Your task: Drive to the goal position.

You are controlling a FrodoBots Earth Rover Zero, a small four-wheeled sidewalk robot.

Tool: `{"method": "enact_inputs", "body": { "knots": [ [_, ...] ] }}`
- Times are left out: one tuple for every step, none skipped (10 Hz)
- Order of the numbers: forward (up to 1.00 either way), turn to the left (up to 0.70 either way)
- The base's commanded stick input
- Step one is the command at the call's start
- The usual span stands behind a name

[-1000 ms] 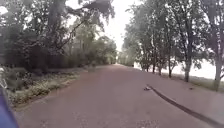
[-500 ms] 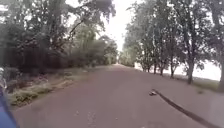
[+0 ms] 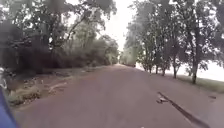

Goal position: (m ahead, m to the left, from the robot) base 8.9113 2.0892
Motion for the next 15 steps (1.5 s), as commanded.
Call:
{"method": "enact_inputs", "body": {
  "knots": [
    [0.7,-0.01],
    [0.7,-0.01],
    [0.7,-0.01],
    [0.7,-0.01],
    [0.7,-0.01],
    [0.7,-0.01],
    [0.7,-0.01],
    [0.7,-0.01],
    [0.7,-0.01],
    [0.7,-0.01],
    [0.7,-0.01],
    [0.7,-0.01],
    [0.7,-0.01],
    [0.7,-0.01],
    [0.7,-0.01]
  ]
}}
